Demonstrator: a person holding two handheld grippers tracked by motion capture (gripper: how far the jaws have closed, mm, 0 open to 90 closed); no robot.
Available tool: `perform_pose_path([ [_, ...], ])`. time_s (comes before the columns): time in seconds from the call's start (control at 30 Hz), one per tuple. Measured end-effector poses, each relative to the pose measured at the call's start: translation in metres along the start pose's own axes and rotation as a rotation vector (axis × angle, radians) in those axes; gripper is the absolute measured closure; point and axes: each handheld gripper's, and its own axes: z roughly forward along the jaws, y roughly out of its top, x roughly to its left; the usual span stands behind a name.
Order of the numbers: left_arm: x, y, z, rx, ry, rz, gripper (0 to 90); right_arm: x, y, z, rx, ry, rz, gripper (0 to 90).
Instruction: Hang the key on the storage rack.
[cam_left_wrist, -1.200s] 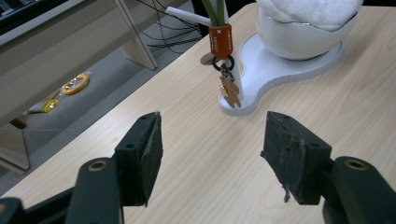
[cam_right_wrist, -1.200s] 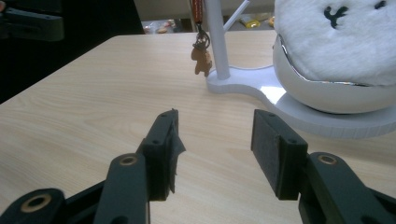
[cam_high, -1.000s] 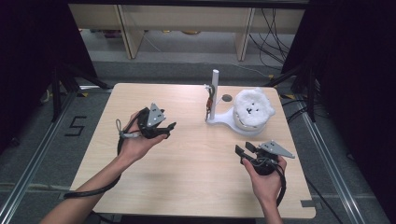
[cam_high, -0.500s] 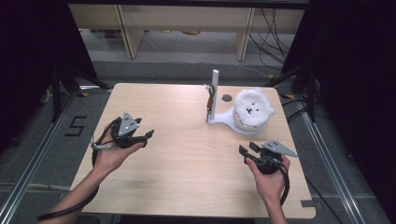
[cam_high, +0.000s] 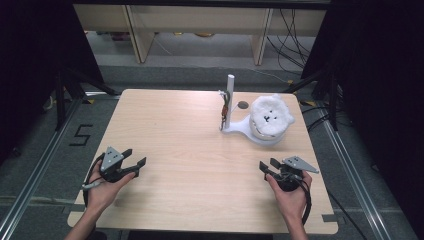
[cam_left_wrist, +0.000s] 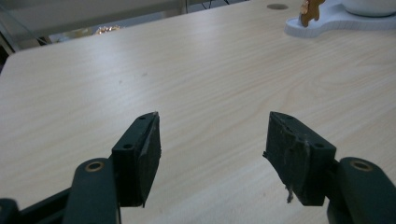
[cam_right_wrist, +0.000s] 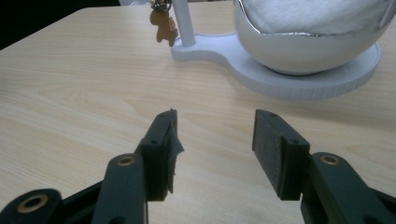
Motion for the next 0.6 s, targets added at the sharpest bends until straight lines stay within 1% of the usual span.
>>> perform_pose_path([
  [0.03, 0.0, -0.004, 0.001, -0.019, -0.008, 0.001, 35.2, 0.002, -0.002, 0.001, 0.002, -0.003, 0.028, 51.3],
  [0.07, -0.002, -0.006, 0.0, -0.017, 0.003, -0.003, 35.2, -0.003, -0.003, 0.003, -0.014, 0.003, -0.01, 51.2],
  [0.1, -0.002, -0.009, 0.0, -0.033, -0.002, -0.004, 35.3, -0.002, -0.004, 0.003, 0.002, 0.006, 0.013, 51.3],
  [0.13, -0.003, -0.011, -0.001, -0.037, 0.006, -0.009, 35.2, -0.002, -0.005, 0.004, -0.003, -0.004, 0.014, 51.2],
  [0.17, -0.003, -0.012, -0.001, -0.045, 0.007, -0.008, 35.3, -0.004, -0.007, 0.005, -0.011, -0.001, 0.003, 51.2],
  [0.2, -0.002, -0.013, -0.001, -0.043, 0.007, -0.005, 35.2, -0.004, -0.008, 0.005, -0.011, 0.014, 0.016, 51.1],
  [0.23, -0.003, -0.014, 0.0, -0.058, 0.009, -0.013, 35.1, -0.004, -0.009, 0.005, -0.018, 0.009, 0.019, 51.1],
  [0.27, -0.002, -0.016, -0.001, -0.058, 0.011, -0.02, 34.9, -0.004, -0.01, 0.004, -0.018, 0.0, 0.016, 51.0],
  [0.3, -0.002, -0.016, -0.001, -0.059, 0.009, -0.026, 34.6, -0.005, -0.012, 0.005, -0.036, 0.003, 0.016, 51.1],
  [0.33, -0.003, -0.017, -0.001, -0.078, 0.007, -0.026, 34.5, -0.004, -0.014, 0.005, -0.034, 0.0, 0.022, 50.7],
  [0.37, -0.003, -0.017, -0.002, -0.082, 0.007, -0.019, 34.5, -0.004, -0.014, 0.005, -0.034, 0.0, 0.022, 50.7],
  [0.4, -0.004, -0.017, -0.003, -0.08, 0.015, -0.022, 34.4, -0.005, -0.015, 0.006, -0.032, 0.002, 0.016, 50.7],
  [0.43, -0.004, -0.017, -0.003, -0.086, 0.017, -0.017, 34.4, -0.005, -0.016, 0.006, -0.036, 0.005, 0.028, 50.6],
  [0.5, -0.004, -0.018, -0.004, -0.088, 0.019, -0.019, 34.3, -0.006, -0.018, 0.006, -0.046, 0.001, 0.014, 50.7],
  [0.57, -0.005, -0.018, -0.004, -0.089, 0.026, -0.021, 34.4, -0.005, -0.018, 0.005, -0.038, 0.004, 0.024, 50.6],
  [0.6, -0.005, -0.018, -0.004, -0.086, 0.026, -0.019, 34.3, -0.005, -0.018, 0.004, -0.028, -0.013, 0.013, 50.6],
])
